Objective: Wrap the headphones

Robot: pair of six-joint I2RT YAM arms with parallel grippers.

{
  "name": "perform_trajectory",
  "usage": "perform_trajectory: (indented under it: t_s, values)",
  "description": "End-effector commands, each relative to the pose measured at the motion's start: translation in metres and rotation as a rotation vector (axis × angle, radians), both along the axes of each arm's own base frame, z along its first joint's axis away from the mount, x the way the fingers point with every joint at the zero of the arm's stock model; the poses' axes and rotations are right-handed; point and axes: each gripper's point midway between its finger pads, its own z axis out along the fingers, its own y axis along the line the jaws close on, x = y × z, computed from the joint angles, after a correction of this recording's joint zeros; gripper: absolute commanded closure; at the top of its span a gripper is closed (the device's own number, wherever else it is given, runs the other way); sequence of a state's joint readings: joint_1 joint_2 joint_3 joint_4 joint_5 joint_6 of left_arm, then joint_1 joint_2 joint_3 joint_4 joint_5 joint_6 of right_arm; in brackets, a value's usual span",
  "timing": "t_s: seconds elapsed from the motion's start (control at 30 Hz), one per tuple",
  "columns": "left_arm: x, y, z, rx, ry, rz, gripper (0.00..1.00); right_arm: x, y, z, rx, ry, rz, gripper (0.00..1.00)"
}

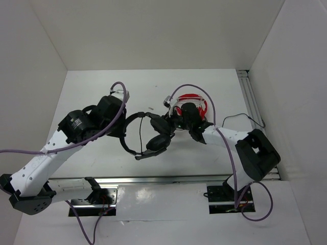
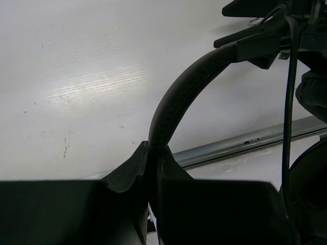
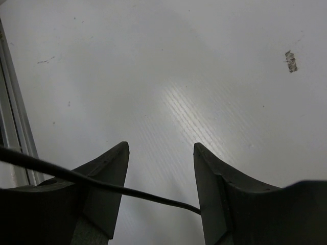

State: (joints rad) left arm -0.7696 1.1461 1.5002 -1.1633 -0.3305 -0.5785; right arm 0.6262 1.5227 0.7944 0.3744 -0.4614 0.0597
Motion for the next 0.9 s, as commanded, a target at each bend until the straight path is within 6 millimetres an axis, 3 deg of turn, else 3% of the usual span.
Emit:
perform_trajectory:
  t_s: [0.0, 0.07, 0.1, 0.23, 0.4, 0.6, 0.83, 0.87]
  values:
    - [-0.002, -0.004, 0.020, -0.073, -0.029, 0.017, 1.00, 0.008, 0.012, 0.009, 0.069, -0.057, 0.023, 0.40]
    - [-0.001, -0.002, 0.026, -0.093, -0.037, 0.045, 1.00, 0.012, 0.014, -0.001, 0.066, -0.042, 0.010, 0.45]
    - [-0.001, 0.001, 0.032, -0.107, -0.057, 0.067, 1.00, 0.009, 0.012, -0.010, 0.056, -0.028, 0.010, 0.52]
    - [0.001, 0.011, 0.055, -0.168, -0.117, 0.148, 1.00, 0.000, 0.007, -0.027, 0.083, 0.010, 0.013, 0.52]
    - [-0.001, 0.015, 0.097, -0.297, -0.202, 0.200, 1.00, -0.002, 0.008, -0.046, 0.073, 0.044, 0.020, 0.61]
    - [0.003, 0.035, 0.124, -0.365, -0.281, 0.337, 1.00, 0.000, 0.004, -0.055, 0.071, 0.061, 0.008, 0.62]
    - [0.013, 0.048, 0.158, -0.407, -0.366, 0.420, 1.00, -0.023, -0.008, -0.081, 0.067, 0.131, 0.003, 0.76]
    - [0.016, 0.049, 0.160, -0.407, -0.370, 0.431, 1.00, -0.025, -0.012, -0.084, 0.062, 0.131, -0.011, 0.84]
